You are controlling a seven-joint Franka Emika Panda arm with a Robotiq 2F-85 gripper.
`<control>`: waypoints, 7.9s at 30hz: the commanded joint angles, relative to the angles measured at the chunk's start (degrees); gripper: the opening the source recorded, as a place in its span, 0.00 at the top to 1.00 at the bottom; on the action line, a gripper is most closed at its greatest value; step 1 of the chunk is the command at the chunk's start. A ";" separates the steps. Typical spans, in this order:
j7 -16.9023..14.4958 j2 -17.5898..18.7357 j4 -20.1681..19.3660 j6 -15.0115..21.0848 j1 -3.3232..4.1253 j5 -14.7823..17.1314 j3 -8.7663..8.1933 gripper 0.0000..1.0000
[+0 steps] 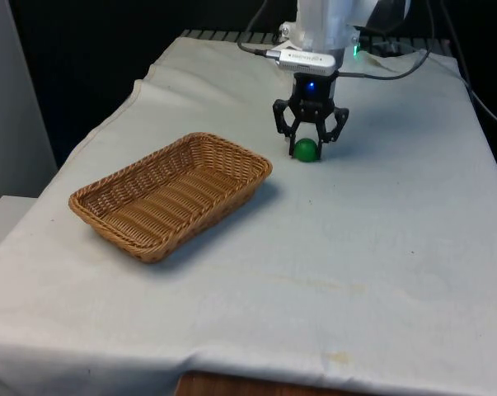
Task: Pick up the ball and place it into the basket.
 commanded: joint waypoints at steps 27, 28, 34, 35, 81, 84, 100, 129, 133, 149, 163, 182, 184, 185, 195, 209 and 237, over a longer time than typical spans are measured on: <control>0.29 -8.59 -1.38 -4.41 0.52 -3.78 -2.52 0.97; 0.34 -9.17 -1.38 -4.87 0.46 -4.07 -2.52 0.97; 0.52 -11.97 -0.97 -6.99 0.29 -5.56 -2.64 0.97; 0.57 -12.38 -0.92 -7.39 0.23 -5.84 -2.64 0.97; -1.09 -15.99 15.18 -25.10 -0.34 -9.17 -2.98 0.97; -2.52 -14.27 17.25 -26.24 -0.57 -8.14 -3.32 0.97; -7.91 -6.93 22.52 -25.55 -1.20 -4.30 -6.42 0.97; -18.45 6.88 29.05 -23.09 -2.92 7.45 -12.03 0.97; -19.19 8.59 30.19 -23.09 -3.21 8.25 -12.95 0.97; -24.18 16.27 33.46 -22.12 -4.93 15.13 -14.67 0.97; -26.59 19.31 34.38 -22.40 -4.41 19.48 -15.64 0.97; -26.07 18.51 33.80 -22.86 -3.67 18.91 -16.50 0.00; -25.84 18.05 33.52 -22.98 -3.32 18.79 -16.84 0.00; -25.84 18.05 33.52 -22.98 -3.32 18.79 -16.84 0.00; -23.15 12.09 30.08 -23.89 -1.26 15.58 -18.68 0.00; -16.44 2.12 25.95 -24.98 0.80 6.82 -19.02 0.00; -7.73 -7.56 20.97 -24.75 2.75 -4.87 -13.24 0.00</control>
